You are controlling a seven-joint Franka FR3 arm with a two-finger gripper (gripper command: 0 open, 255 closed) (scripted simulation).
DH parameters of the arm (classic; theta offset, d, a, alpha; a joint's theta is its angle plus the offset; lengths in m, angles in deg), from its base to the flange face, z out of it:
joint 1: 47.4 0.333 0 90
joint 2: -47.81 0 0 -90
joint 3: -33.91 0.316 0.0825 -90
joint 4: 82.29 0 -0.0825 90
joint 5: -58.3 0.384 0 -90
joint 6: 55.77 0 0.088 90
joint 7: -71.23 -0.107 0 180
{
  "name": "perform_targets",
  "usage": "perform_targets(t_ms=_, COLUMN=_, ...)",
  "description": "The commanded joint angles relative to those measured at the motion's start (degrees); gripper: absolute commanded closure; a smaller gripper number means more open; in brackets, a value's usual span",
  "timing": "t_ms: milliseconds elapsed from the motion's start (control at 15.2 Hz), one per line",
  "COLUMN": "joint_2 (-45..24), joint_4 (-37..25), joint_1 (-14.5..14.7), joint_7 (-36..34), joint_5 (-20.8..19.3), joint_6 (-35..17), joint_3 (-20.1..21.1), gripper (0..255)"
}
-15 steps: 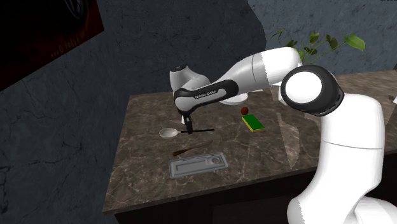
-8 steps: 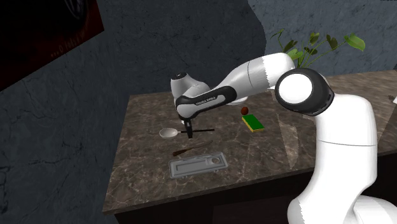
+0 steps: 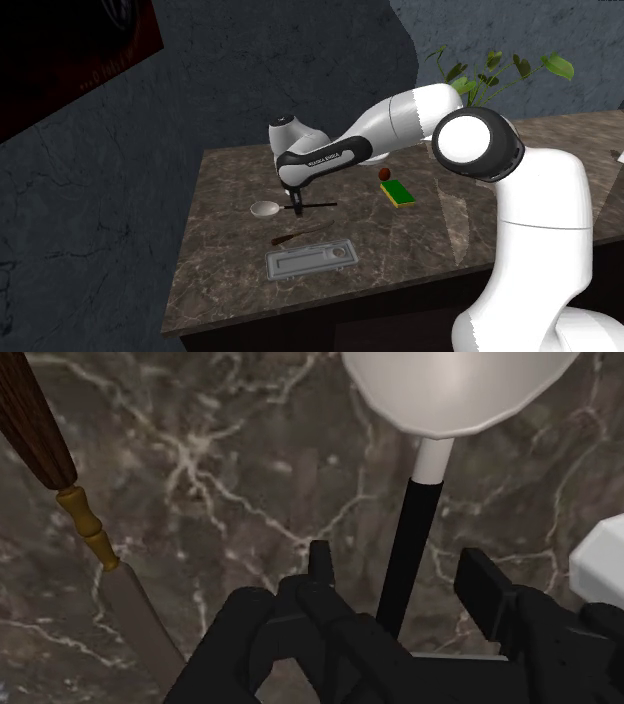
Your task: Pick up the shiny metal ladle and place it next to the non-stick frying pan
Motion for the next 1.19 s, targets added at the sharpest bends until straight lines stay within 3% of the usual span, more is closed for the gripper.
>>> perform_targets(t_ms=0, joint_2=0.0, joint_4=0.0, joint_1=0.0, joint_7=0.0, joint_5=0.0, joint_6=0.0, joint_3=0.0, gripper=255)
perform_targets(t_ms=528, joint_2=0.0, joint_4=0.0, joint_1=0.0, joint_7=0.0, joint_5=0.0, joint_6=0.0, joint_3=0.0, gripper=255)
perform_targets(t_ms=1122, joint_2=3.2, joint_4=-2.5, joint_1=-1.2, joint_7=2.5, joint_5=3.2, joint_6=4.7, joint_3=2.1, gripper=255)
